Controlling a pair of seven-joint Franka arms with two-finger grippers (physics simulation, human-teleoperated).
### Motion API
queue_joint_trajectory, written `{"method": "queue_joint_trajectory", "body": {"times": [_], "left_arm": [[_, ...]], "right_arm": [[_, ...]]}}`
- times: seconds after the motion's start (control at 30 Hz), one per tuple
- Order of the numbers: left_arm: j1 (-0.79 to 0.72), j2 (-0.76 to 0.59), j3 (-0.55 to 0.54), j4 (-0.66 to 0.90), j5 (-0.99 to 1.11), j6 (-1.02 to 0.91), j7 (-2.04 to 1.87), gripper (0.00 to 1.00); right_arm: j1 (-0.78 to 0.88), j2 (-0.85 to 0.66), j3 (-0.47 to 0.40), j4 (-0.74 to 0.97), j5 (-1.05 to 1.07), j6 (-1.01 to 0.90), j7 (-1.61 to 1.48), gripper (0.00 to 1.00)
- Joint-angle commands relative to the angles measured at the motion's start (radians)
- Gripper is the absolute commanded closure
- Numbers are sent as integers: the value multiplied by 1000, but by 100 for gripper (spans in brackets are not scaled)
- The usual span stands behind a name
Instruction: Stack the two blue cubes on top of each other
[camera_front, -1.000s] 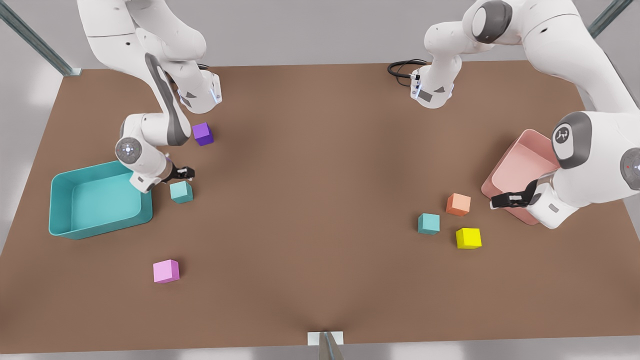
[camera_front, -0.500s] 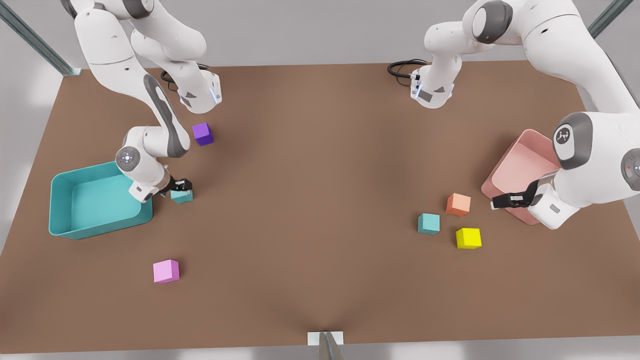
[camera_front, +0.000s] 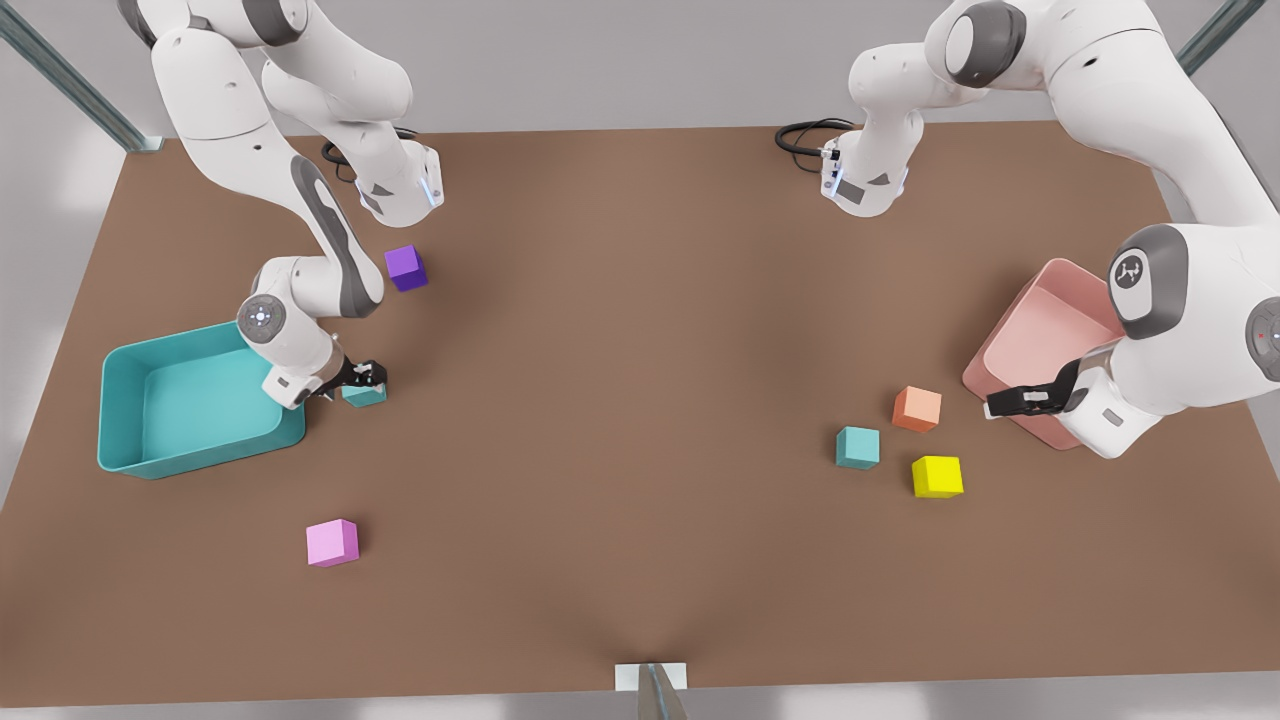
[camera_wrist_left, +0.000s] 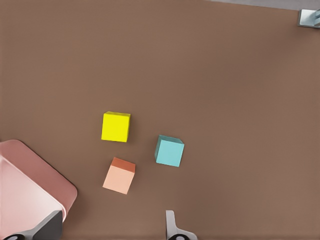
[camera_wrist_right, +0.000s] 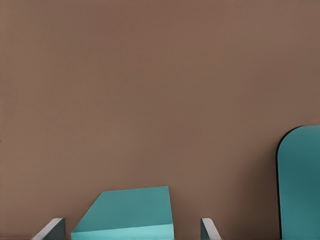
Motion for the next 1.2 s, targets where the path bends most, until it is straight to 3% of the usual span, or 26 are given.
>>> {"method": "queue_joint_trajectory", "body": {"times": [0.0, 0.37, 0.43, 0.73, 0.77, 0.8, 0.83, 0.9, 0.93, 1.07, 1.1, 1.17], "left_arm": [[0, -1, 0, 0, 1, -1, -1, 0], [6, -3, 5, -3, -1, -3, 7, 0], [-21, 55, 0, -3, -7, 19, -2, 0], [-37, -41, -74, 8, 31, -60, -2, 0], [-44, -52, -74, 4, 50, -67, -2, 0], [-46, -67, -84, -6, 54, -69, 9, 0], [-47, -57, -98, -12, 54, -28, 12, 0], [-149, 8, -100, -26, 129, 74, -59, 0], [-178, 31, -101, -26, 128, 86, -171, 0], [-169, 91, -100, -107, 131, 164, -179, 0], [-170, 89, -101, -147, 129, 213, -179, 0], [-170, 92, -100, -147, 128, 217, -179, 0]], "right_arm": [[0, -3, 0, -3, 2, 2, -50, 0], [0, -5, 5, -45, 2, 7, -79, 0], [3, 3, 5, -45, 2, 11, -79, 0], [5, 46, 8, -75, 2, 74, -79, 0], [5, 48, 8, -75, 2, 74, -77, 8], [5, 52, 8, -72, 2, 73, -77, 30], [6, 52, 8, -72, 2, 71, -77, 39], [6, 48, 9, -71, 2, 63, -77, 47], [8, 16, 9, -69, 2, 39, -79, 47], [18, -262, 69, 14, 5, -390, -79, 47], [18, -311, 124, 92, 20, -542, -79, 47], [94, -334, 146, 317, 114, -829, -128, 47]]}}
